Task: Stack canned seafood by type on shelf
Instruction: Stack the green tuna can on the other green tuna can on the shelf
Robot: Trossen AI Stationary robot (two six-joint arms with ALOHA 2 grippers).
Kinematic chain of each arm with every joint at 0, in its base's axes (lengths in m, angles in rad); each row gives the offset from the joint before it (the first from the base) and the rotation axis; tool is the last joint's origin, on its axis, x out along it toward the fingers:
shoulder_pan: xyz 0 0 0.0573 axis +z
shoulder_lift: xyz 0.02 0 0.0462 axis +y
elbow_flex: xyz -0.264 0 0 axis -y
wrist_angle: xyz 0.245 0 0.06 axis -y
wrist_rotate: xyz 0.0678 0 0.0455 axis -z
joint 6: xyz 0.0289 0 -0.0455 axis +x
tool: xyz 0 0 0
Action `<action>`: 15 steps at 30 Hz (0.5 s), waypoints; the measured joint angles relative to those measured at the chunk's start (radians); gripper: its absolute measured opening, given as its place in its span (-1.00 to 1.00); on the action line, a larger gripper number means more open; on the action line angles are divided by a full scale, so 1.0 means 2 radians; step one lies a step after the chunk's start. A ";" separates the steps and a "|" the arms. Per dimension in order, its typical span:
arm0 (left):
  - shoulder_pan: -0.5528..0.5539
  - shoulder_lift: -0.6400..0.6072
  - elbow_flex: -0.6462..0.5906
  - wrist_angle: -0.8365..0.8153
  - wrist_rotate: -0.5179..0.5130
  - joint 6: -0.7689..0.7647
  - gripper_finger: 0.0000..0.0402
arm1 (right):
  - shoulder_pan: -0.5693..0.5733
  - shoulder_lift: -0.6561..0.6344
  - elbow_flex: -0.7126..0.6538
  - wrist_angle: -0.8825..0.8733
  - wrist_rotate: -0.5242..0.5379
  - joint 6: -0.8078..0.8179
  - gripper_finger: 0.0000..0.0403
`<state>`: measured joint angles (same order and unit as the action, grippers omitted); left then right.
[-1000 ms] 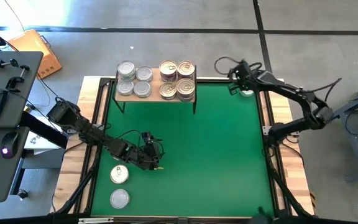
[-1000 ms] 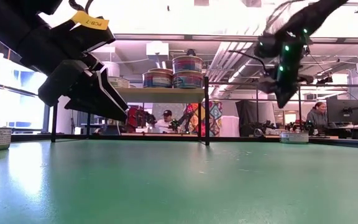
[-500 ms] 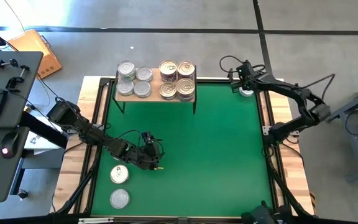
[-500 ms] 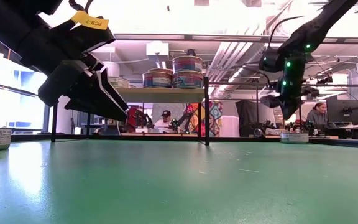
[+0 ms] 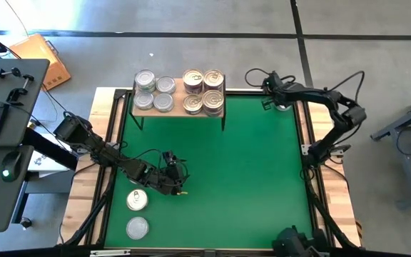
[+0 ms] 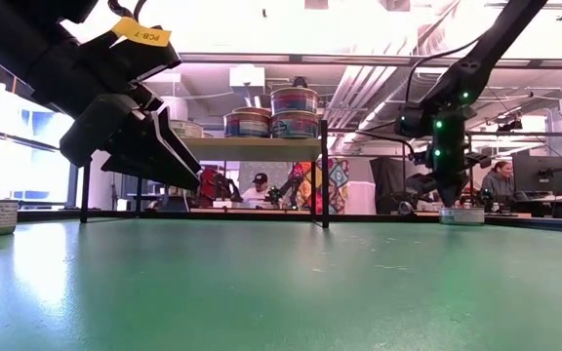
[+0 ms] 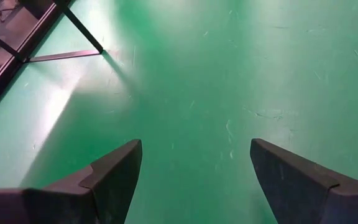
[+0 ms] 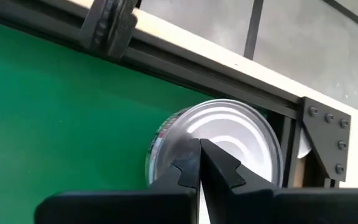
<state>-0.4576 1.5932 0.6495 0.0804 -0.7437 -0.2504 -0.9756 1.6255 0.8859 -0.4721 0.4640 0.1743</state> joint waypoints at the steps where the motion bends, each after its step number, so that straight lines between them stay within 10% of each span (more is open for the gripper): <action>1: 0.000 0.000 0.000 0.000 0.000 -0.001 0.47 | 0.000 0.003 0.001 0.000 -0.002 -0.003 -1.00; 15: -0.001 0.000 0.000 0.000 0.000 -0.005 0.47 | 0.043 0.010 0.005 -0.033 -0.057 0.002 -1.00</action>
<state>-0.4587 1.5932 0.6495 0.0804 -0.7437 -0.2607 -0.8890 1.6451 0.8951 -0.5390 0.3490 0.1776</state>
